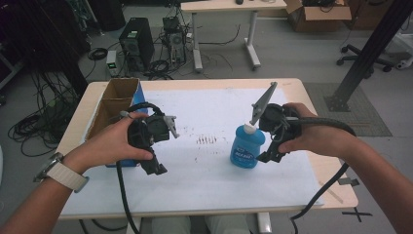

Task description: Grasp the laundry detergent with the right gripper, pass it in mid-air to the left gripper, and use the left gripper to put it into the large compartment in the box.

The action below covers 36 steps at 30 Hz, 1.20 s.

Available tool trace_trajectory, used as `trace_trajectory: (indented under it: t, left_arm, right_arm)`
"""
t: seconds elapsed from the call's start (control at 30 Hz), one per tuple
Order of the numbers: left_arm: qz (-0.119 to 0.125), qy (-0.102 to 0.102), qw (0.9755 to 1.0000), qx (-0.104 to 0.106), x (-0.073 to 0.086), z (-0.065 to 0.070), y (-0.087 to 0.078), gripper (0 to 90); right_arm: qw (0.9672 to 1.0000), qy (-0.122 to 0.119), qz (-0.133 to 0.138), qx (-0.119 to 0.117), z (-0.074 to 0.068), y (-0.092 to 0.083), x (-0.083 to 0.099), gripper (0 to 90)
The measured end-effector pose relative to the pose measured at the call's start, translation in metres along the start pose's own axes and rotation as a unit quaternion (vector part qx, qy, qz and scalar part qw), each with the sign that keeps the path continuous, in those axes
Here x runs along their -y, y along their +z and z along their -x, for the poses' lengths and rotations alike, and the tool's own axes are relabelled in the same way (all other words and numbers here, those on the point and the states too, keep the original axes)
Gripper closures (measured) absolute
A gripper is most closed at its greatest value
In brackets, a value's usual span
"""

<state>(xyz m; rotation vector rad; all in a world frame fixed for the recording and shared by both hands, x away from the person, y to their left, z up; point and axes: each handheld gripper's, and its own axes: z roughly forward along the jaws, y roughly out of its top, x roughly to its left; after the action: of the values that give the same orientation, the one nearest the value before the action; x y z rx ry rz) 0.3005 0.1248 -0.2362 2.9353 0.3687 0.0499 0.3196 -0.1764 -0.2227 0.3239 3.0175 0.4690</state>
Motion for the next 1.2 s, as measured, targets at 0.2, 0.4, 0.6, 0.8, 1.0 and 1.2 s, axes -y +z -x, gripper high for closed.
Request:
trace_trajectory:
  t: [0.2, 0.4, 0.6, 0.8, 1.0, 1.2]
  left_arm:
    - [0.004, -0.004, 1.0000, -0.001, 0.000, 0.000, 0.000, 7.8]
    - [0.002, -0.004, 1.0000, -0.003, 0.000, -0.002, 0.000, 7.8]
    - [0.000, -0.005, 1.0000, -0.004, -0.001, -0.002, -0.001, 7.8]
    - [0.002, -0.005, 1.0000, -0.007, -0.001, -0.002, 0.000, 7.8]
    - [0.001, -0.007, 0.9999, -0.008, -0.002, -0.002, 0.000, 7.8]
    - [0.000, -0.006, 0.9999, -0.009, -0.003, -0.002, 0.001, 7.8]
  right_arm:
    - [1.0000, 0.000, 0.001, 0.002, 0.000, -0.002, 0.000, 9.3]
    - [0.9999, 0.003, 0.004, 0.009, 0.002, -0.005, -0.001, 8.2]
    - [0.9996, 0.016, 0.012, 0.022, 0.008, -0.013, 0.004, 6.7]
    - [0.9981, 0.047, 0.027, 0.030, 0.017, -0.016, 0.012, 4.8]
    - [0.9965, 0.070, 0.028, 0.036, 0.022, -0.014, 0.019, 5.0]
    - [0.9952, 0.085, 0.028, 0.038, 0.026, -0.012, 0.024, 5.0]
